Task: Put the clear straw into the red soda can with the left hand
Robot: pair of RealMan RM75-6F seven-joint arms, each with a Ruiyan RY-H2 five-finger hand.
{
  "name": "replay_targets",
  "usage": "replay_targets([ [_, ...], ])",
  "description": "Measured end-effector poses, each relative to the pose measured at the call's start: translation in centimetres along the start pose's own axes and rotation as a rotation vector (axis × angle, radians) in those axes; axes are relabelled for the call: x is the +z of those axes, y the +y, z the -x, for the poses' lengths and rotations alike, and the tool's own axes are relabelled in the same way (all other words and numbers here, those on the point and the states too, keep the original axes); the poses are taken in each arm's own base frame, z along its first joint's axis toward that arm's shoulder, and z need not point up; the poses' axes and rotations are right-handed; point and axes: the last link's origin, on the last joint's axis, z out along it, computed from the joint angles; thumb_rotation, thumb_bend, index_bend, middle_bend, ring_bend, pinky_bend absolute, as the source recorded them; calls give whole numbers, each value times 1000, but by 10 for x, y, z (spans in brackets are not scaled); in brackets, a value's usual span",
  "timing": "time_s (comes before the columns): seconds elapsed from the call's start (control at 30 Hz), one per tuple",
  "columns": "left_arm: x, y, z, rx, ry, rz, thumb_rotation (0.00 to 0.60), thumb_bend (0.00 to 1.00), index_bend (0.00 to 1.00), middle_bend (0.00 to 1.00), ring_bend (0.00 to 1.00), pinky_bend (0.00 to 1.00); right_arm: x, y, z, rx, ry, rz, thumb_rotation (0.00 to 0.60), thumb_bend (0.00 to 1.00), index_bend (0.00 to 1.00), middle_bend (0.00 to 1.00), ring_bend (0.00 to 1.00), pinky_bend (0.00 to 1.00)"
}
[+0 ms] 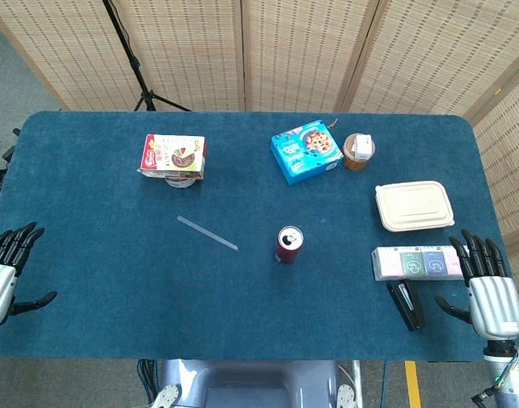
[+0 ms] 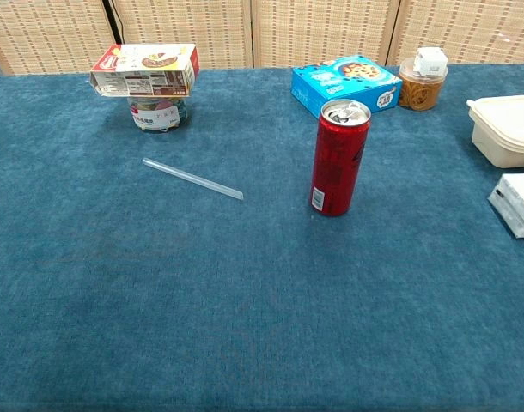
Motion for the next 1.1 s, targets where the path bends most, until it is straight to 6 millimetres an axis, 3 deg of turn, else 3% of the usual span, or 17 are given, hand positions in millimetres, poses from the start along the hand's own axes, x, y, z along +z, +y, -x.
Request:
replay_targets([
  [0.3, 0, 2, 1, 4, 2, 14, 600, 0, 0, 0, 0, 0, -1, 0, 0, 11, -10, 1, 600, 0, 56, 0, 0, 0],
  [0.43, 9, 6, 4, 6, -10, 49, 600, 0, 0, 0, 0, 0, 0, 0, -1, 24, -8, 6, 600, 0, 56, 0, 0, 0],
  [0.6, 42, 25, 15, 4, -58, 150, 600, 0, 0, 0, 0, 0, 1, 2, 0, 27, -19, 20, 600, 0, 56, 0, 0, 0],
  [0.73, 78, 54, 27, 10, -92, 273, 600, 0, 0, 0, 0, 0, 3, 6, 1, 28, -26, 32, 600, 0, 54, 0, 0, 0],
  [0.83, 106, 84, 45, 14, -125, 366, 600, 0, 0, 0, 0, 0, 5, 8, 1, 34, -33, 45, 600, 0, 58, 0, 0, 0],
  [1.1, 153, 136, 93, 96, -175, 457, 600, 0, 0, 0, 0, 0, 10, 16, 3, 50, -51, 71, 600, 0, 54, 0, 0, 0],
])
